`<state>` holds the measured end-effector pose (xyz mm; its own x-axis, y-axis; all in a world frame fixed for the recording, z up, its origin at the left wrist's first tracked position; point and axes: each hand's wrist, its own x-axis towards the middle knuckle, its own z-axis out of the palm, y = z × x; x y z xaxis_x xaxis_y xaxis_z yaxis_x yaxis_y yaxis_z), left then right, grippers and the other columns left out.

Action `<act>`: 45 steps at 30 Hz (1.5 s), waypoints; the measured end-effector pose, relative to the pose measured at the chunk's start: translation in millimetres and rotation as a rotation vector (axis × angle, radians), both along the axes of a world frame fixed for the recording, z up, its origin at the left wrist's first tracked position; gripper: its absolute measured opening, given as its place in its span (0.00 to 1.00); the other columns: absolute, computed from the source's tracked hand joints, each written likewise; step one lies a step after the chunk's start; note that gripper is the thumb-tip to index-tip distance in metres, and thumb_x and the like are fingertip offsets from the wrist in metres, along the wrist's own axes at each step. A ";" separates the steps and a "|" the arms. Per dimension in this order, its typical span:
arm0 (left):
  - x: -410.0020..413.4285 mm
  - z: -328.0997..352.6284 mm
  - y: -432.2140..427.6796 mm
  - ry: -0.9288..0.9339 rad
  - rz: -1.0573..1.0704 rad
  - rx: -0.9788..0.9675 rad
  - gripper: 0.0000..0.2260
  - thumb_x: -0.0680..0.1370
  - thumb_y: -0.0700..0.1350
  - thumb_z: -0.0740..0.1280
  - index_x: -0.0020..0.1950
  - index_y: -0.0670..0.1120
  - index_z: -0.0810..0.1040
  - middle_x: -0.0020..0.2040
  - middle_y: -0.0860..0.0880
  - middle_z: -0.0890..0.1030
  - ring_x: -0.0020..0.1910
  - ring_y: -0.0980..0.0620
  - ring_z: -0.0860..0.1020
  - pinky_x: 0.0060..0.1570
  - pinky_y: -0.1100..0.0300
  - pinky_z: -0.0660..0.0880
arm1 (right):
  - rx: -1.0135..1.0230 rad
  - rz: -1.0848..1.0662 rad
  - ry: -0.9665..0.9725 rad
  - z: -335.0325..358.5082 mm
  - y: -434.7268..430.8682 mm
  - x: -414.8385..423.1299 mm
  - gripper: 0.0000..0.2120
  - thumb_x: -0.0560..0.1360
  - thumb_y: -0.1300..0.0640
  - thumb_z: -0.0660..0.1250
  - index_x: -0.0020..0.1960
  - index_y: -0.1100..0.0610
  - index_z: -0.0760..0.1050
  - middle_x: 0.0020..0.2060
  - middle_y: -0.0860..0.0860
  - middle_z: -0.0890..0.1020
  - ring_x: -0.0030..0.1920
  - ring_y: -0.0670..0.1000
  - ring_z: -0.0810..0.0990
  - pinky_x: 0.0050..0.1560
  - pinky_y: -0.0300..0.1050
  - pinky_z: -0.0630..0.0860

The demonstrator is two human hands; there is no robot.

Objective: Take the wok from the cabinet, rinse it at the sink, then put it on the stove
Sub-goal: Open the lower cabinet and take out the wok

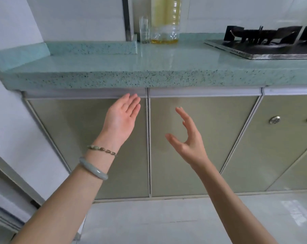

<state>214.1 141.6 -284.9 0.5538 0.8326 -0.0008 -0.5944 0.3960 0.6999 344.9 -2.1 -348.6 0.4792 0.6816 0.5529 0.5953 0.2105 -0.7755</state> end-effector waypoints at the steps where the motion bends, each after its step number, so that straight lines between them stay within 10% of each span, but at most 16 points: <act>1: 4.6 4.1 -1.4 -0.032 -0.021 -0.028 0.16 0.81 0.39 0.58 0.68 0.37 0.68 0.64 0.41 0.76 0.64 0.46 0.75 0.65 0.53 0.71 | 0.005 0.001 -0.020 3.7 -1.4 0.4 0.34 0.67 0.59 0.69 0.71 0.50 0.63 0.71 0.47 0.67 0.73 0.43 0.61 0.72 0.49 0.61; 19: -35.2 15.9 -43.5 -0.100 -0.097 -0.130 0.18 0.77 0.39 0.61 0.66 0.36 0.72 0.63 0.40 0.77 0.61 0.44 0.78 0.66 0.52 0.71 | -0.051 0.109 -0.042 20.7 -15.7 -22.2 0.33 0.70 0.53 0.67 0.73 0.52 0.63 0.73 0.46 0.66 0.73 0.42 0.62 0.71 0.54 0.63; 28: -161.2 17.8 -106.0 -0.049 -0.064 -0.133 0.23 0.69 0.42 0.62 0.62 0.32 0.74 0.58 0.38 0.79 0.59 0.42 0.79 0.58 0.54 0.75 | -0.074 0.577 -0.148 53.1 4.1 -114.6 0.28 0.76 0.55 0.65 0.73 0.48 0.60 0.74 0.45 0.62 0.74 0.40 0.56 0.75 0.40 0.55; 38: -284.7 11.7 -141.6 0.171 0.487 0.061 0.14 0.78 0.40 0.57 0.57 0.41 0.80 0.51 0.47 0.85 0.52 0.52 0.83 0.52 0.60 0.76 | 0.009 0.932 -0.545 65.9 28.1 -234.8 0.27 0.75 0.55 0.56 0.73 0.57 0.63 0.73 0.53 0.66 0.75 0.47 0.59 0.76 0.49 0.52; 45: -309.3 -18.7 -160.4 0.672 0.814 0.420 0.23 0.79 0.33 0.58 0.73 0.49 0.64 0.69 0.55 0.70 0.67 0.62 0.69 0.66 0.65 0.66 | 0.103 0.880 -0.910 74.4 62.0 -288.9 0.38 0.64 0.56 0.61 0.74 0.56 0.61 0.73 0.56 0.65 0.74 0.57 0.60 0.74 0.58 0.53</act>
